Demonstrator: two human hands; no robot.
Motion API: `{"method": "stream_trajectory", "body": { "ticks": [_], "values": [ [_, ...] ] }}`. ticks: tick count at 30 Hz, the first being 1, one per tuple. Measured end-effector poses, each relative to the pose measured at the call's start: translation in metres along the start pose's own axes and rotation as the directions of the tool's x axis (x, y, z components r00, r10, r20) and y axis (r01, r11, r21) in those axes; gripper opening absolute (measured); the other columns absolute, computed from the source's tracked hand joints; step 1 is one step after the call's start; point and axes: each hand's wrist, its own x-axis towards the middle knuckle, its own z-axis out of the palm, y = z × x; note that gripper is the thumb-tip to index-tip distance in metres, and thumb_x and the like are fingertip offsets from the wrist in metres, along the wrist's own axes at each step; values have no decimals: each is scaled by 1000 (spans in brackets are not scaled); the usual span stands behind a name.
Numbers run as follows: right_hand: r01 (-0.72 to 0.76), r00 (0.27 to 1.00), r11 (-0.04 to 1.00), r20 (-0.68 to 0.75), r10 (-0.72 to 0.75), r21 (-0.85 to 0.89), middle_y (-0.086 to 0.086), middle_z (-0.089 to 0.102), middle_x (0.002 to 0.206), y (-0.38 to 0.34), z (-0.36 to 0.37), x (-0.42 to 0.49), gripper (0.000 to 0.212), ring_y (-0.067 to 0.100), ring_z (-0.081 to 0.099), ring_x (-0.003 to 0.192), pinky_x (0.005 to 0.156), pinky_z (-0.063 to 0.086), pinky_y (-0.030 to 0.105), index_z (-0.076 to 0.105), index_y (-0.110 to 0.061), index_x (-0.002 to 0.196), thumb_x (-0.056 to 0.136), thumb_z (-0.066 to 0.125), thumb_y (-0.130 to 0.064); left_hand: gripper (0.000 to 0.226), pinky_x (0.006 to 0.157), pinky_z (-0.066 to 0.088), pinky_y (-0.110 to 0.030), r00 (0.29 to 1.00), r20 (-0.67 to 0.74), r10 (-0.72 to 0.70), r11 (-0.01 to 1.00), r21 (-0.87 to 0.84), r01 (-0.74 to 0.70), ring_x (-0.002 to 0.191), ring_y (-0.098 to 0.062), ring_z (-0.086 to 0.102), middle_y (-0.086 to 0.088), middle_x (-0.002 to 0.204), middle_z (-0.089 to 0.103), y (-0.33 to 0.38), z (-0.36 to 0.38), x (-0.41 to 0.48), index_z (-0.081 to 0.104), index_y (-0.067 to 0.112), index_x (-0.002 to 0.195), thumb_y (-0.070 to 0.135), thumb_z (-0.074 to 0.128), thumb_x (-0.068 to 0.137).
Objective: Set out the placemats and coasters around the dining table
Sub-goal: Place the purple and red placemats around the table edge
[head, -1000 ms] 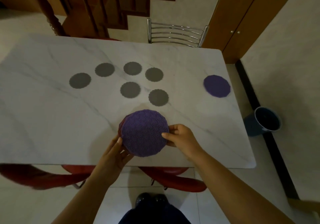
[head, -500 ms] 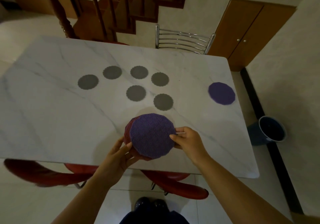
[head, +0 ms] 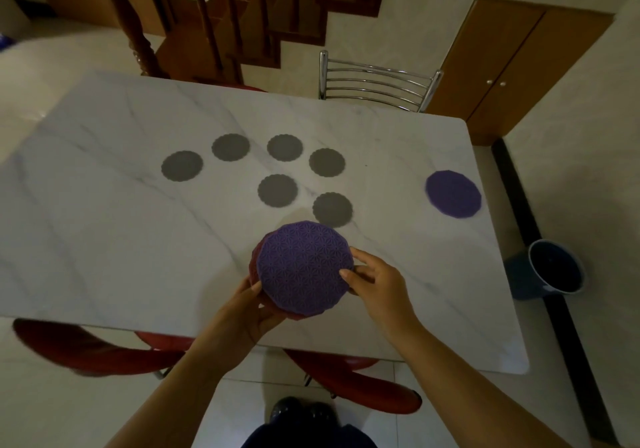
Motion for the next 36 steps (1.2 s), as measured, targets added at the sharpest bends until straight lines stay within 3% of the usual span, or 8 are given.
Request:
{"method": "stream_trajectory", "body": {
  "ticks": [4,10,18,24,27,31,36],
  "values": [
    [-21,1000,1000,11,21,-22,-4,70,98,0,-2,3,36,12,68,88,80,57,44,61,-31,117,82,68,-27,39,82,58,-41,1000,17,-10,1000,-21,11,115,-39,60,-15,134,59,0,2,5,56,32,131,28,51,92],
    [-22,999,1000,-44,22,-12,-9,69,95,-3,-1,5,33,9,67,85,78,58,38,59,-35,112,82,68,-26,44,83,56,-50,1000,20,-9,999,-50,10,120,-45,55,-11,136,58,-4,2,12,54,36,132,29,57,88],
    [-143,989,976,-1,145,166,1,68,89,-10,-3,15,17,14,68,81,65,57,21,60,-19,96,83,65,-9,50,84,56,-46,999,29,-20,1000,-14,20,120,-43,55,-13,137,57,-3,2,14,39,29,142,35,48,94],
    [-224,975,945,43,220,239,10,69,93,-16,-5,23,10,21,69,85,69,59,31,59,-12,94,85,61,-6,44,83,55,-55,1000,2,19,999,-30,-19,120,-48,53,-16,137,55,-3,-3,16,44,25,140,21,45,96],
    [-218,976,955,29,217,202,8,65,98,-15,-7,27,11,20,67,84,66,59,27,59,-8,97,86,61,-6,45,83,55,-52,999,-18,30,999,-33,-30,120,-46,54,-17,139,54,-4,-5,18,42,24,141,24,47,96],
    [-192,981,970,22,190,149,3,62,93,-13,-9,29,10,16,66,82,65,57,22,59,-16,89,85,62,-7,46,83,56,-50,999,-25,23,999,-30,-24,121,-44,54,-16,140,53,-4,-4,16,40,25,142,26,46,97],
    [-218,976,960,25,217,175,9,62,89,-11,-11,30,10,22,65,83,65,58,25,56,-13,92,86,60,-5,43,78,58,-43,999,-39,16,999,-41,-17,116,-39,60,-13,133,60,-4,-8,11,50,25,135,22,50,93]
  ]
}}
